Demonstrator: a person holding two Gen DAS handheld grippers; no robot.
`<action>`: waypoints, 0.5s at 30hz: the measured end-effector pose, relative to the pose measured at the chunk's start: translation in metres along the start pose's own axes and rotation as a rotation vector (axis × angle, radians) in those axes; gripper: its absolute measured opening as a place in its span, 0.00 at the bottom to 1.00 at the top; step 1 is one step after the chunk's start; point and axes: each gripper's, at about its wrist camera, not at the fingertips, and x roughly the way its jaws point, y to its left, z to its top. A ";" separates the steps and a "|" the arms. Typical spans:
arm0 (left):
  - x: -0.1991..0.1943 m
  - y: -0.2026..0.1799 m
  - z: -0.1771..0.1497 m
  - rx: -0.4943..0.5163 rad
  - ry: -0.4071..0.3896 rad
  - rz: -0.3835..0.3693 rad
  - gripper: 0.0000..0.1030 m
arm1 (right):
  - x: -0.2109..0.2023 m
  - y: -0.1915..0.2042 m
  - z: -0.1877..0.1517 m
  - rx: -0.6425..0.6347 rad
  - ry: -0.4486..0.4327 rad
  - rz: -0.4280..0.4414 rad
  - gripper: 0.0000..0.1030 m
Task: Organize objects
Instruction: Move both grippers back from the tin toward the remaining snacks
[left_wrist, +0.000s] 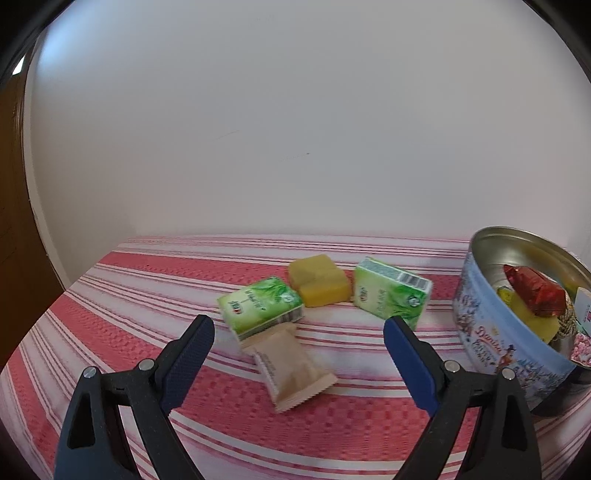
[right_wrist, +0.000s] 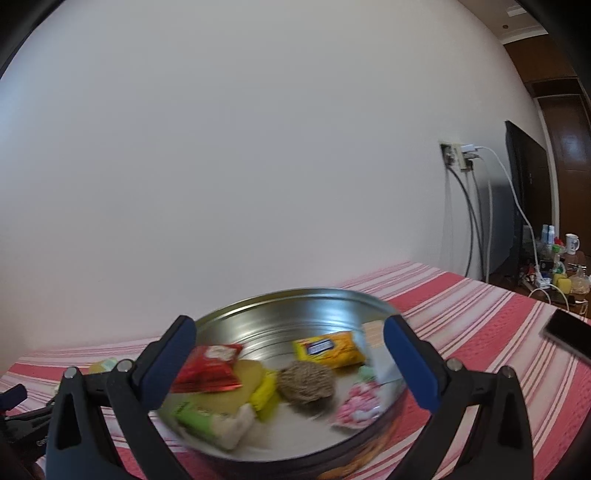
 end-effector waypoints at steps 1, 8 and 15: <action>0.000 0.003 0.000 -0.003 0.001 0.002 0.92 | -0.001 0.007 -0.002 -0.004 0.001 0.010 1.00; 0.008 0.032 -0.001 -0.020 0.011 0.021 0.92 | -0.001 0.039 -0.011 -0.013 0.020 0.058 1.00; 0.018 0.075 -0.001 -0.072 0.041 0.055 0.92 | -0.001 0.070 -0.022 -0.026 0.048 0.102 1.00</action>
